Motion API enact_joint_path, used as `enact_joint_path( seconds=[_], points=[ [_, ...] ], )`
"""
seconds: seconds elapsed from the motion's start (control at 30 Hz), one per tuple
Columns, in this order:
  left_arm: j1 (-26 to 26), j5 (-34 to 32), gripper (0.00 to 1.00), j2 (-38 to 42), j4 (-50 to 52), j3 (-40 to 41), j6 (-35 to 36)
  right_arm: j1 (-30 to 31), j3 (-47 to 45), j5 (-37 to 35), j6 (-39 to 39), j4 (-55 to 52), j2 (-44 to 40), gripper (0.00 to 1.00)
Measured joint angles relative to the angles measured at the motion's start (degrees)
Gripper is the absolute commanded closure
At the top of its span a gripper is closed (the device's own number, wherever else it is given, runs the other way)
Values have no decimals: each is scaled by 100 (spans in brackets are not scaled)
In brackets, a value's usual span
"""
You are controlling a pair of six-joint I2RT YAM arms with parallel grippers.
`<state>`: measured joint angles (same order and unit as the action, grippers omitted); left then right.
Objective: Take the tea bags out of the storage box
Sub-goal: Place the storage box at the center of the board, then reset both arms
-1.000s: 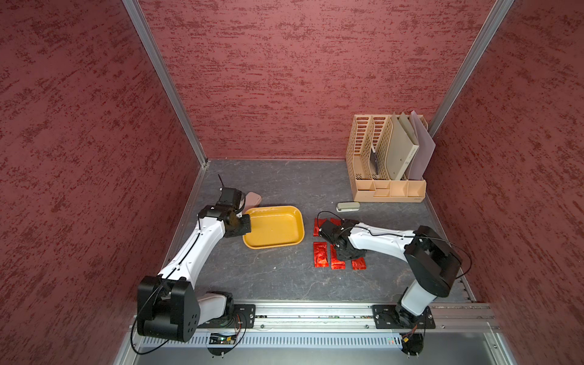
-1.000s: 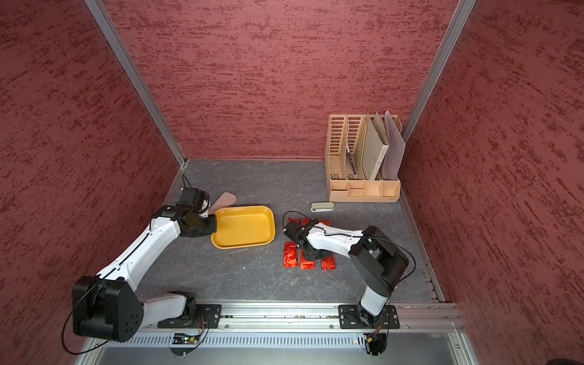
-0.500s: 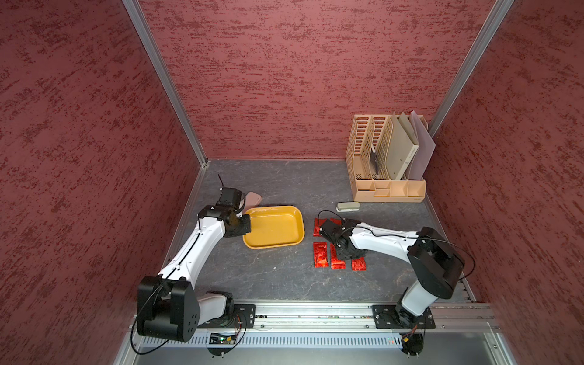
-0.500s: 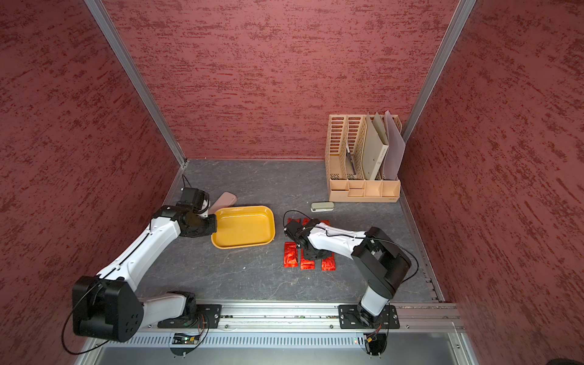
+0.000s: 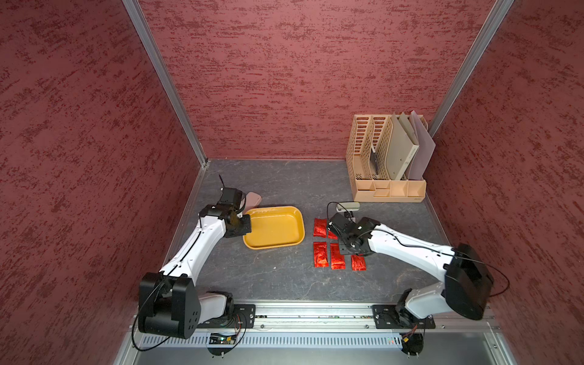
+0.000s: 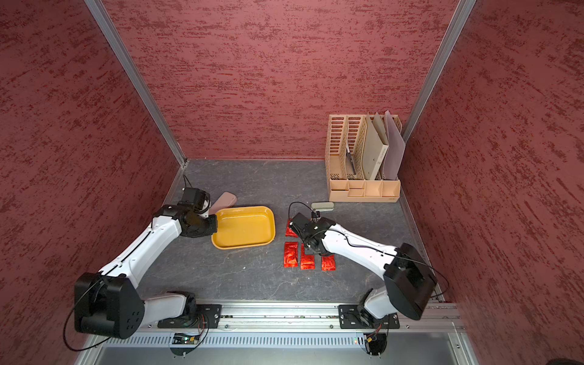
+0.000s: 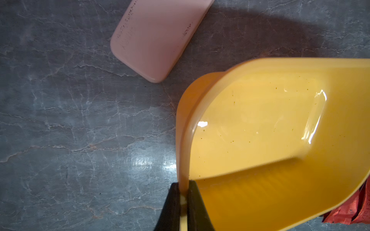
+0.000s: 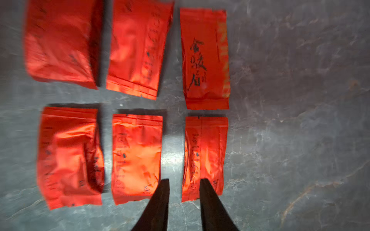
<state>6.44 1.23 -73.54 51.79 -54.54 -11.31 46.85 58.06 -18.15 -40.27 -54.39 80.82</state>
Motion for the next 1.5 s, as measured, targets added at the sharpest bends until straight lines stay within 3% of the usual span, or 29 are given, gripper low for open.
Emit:
enact_joint_path(
  seconds=[0.2,0.3,0.6,0.67,0.73,0.8,0.83,0.87,0.9,1.03,1.13,1.27,1.37,1.5],
  points=[
    [-7,9,97,-144,0,0,0,-9,286,0,330,170,-640,61],
    [-39,20,90,-192,0,0,0,-26,284,7,437,245,-732,59],
    [-92,17,43,-227,0,0,-61,-177,286,15,654,380,-1073,48],
    [-92,13,37,-227,4,-7,-61,-210,291,9,734,382,-1158,46],
    [-92,-11,32,-197,9,-26,-57,-262,313,-9,852,393,-1252,38],
    [-57,-83,27,-66,7,-46,-70,-323,328,-85,1056,450,-1401,21],
    [-28,-133,21,39,2,-55,-70,-345,326,-170,1132,516,-1497,14],
    [13,-184,8,214,-15,-59,-94,-363,310,-313,1305,636,-1635,10],
    [79,-295,0,463,-50,-61,-144,-376,232,-472,1508,885,-1832,10],
    [518,-1137,0,1565,-352,-63,-372,-404,-1060,-953,2765,2804,-3141,5],
    [1231,-2109,0,2365,-1379,422,-208,-474,-2450,-1534,3703,4586,-3875,3],
    [1956,-3147,0,3143,-3720,2251,597,-844,-3368,-2319,4393,6035,-3497,2],
    [1867,-3351,0,2979,-5154,3427,1003,-1250,-3762,-2653,4524,6905,-2771,2],
    [1335,-3209,0,1963,-6537,3980,1244,-1821,-4288,-2771,4634,8262,-1716,2]
  ],
)
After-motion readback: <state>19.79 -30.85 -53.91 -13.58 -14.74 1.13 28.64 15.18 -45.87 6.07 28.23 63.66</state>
